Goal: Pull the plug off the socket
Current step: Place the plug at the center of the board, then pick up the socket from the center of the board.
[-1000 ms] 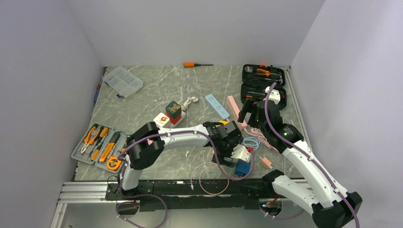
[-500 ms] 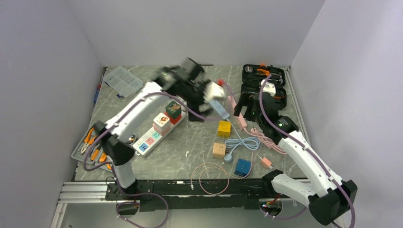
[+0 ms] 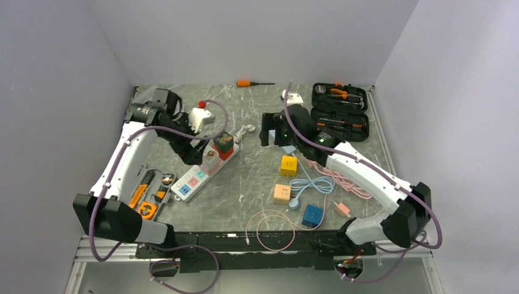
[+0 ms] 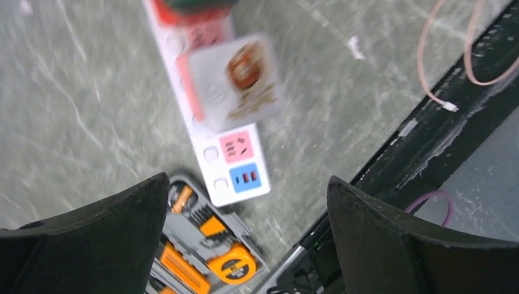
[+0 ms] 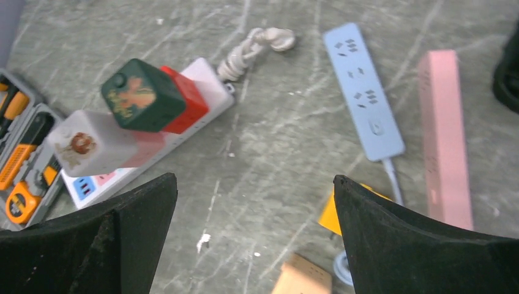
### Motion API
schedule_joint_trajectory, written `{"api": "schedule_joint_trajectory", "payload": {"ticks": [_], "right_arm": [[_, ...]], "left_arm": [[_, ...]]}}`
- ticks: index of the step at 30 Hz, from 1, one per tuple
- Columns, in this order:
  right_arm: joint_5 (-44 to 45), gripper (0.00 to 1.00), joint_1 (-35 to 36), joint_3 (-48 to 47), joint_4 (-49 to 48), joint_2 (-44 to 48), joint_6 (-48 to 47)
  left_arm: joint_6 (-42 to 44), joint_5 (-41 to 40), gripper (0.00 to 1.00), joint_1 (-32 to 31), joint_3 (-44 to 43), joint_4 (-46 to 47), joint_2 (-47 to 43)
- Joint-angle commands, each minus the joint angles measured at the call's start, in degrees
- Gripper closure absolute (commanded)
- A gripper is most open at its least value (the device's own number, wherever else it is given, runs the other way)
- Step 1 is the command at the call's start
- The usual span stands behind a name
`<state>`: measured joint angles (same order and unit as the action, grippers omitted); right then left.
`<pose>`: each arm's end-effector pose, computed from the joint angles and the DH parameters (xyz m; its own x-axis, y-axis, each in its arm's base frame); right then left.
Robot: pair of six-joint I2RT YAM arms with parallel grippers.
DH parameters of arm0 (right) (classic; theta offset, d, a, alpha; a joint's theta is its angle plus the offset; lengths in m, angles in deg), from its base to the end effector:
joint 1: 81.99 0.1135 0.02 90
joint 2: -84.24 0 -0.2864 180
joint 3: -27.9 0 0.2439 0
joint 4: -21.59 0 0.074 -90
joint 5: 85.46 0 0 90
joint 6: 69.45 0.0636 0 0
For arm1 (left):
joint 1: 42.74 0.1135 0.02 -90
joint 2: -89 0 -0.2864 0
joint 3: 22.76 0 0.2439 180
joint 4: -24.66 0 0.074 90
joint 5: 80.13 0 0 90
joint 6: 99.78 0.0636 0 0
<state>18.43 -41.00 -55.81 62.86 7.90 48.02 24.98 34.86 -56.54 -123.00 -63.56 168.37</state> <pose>0.2417 0.1898 0.3474 -0.5979 0.0737 -0.7982 -0.2373 0.9349 0.2641 0.2323 -0.0847 0.3604 -0.5230 0.6606 -0.5387 0.8184 0.5658 -0.1007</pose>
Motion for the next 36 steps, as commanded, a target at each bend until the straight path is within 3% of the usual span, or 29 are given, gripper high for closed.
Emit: {"api": "schedule_joint_trajectory", "payload": {"ticks": [1, 6, 15, 22, 32, 36], "right_arm": [[-2.74, 0.00, 4.58, -5.69, -3.88, -3.77, -3.05], [-4.08, 0.00, 9.34, -8.61, -4.52, -8.39, -5.67], [-6.64, 0.00, 13.53, -14.57, -5.84, -16.35, -11.41], [-3.82, 0.00, 16.47, -23.13, -6.14, -24.37, -14.32], [3.95, 0.02, 16.14, -24.39, -6.26, -30.36, -15.11], [1.68, 0.04, 14.00, -22.82, -6.86, -29.87, -12.49]], "left_arm": [[-1.47, 0.50, 0.01, 9.72, 6.66, 6.46, 0.04], [-5.51, 3.73, 0.01, 17.11, 17.19, 14.51, -0.58], [-5.62, 3.76, 0.01, 17.56, 32.57, 24.84, -9.74], [-3.52, 4.97, 0.01, 19.25, 35.96, 24.78, -13.36], [-0.79, 8.41, 0.01, 24.17, 33.17, 22.70, -10.50], [-1.61, 11.56, 0.01, 24.15, 32.36, 24.74, -11.45]]}}
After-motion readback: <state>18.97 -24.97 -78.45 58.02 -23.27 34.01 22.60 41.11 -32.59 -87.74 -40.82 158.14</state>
